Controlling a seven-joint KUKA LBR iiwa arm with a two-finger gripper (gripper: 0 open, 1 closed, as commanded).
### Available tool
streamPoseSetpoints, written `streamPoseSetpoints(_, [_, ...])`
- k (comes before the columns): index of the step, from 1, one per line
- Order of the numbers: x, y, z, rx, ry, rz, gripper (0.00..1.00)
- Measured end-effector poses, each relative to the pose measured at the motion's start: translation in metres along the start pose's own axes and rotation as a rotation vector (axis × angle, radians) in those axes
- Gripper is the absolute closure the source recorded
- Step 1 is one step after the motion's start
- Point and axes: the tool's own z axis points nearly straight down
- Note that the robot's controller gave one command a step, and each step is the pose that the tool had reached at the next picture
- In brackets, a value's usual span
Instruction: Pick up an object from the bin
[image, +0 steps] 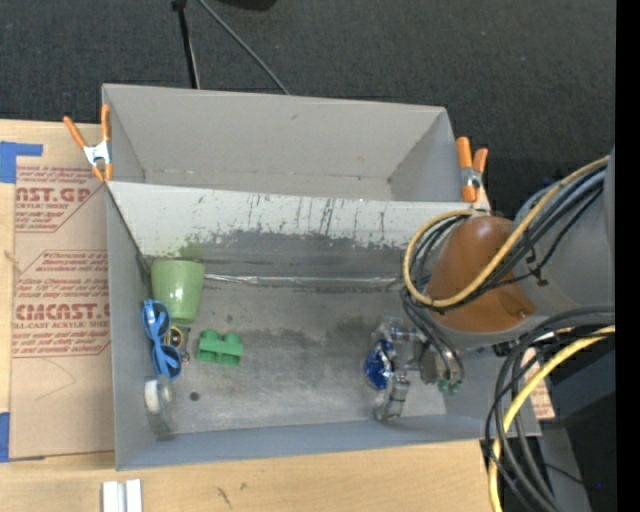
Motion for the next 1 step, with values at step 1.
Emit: streamPoseSetpoints(1, [-0.0014, 0.0023, -0.0026, -0.001, -0.005, -0.004, 1.00])
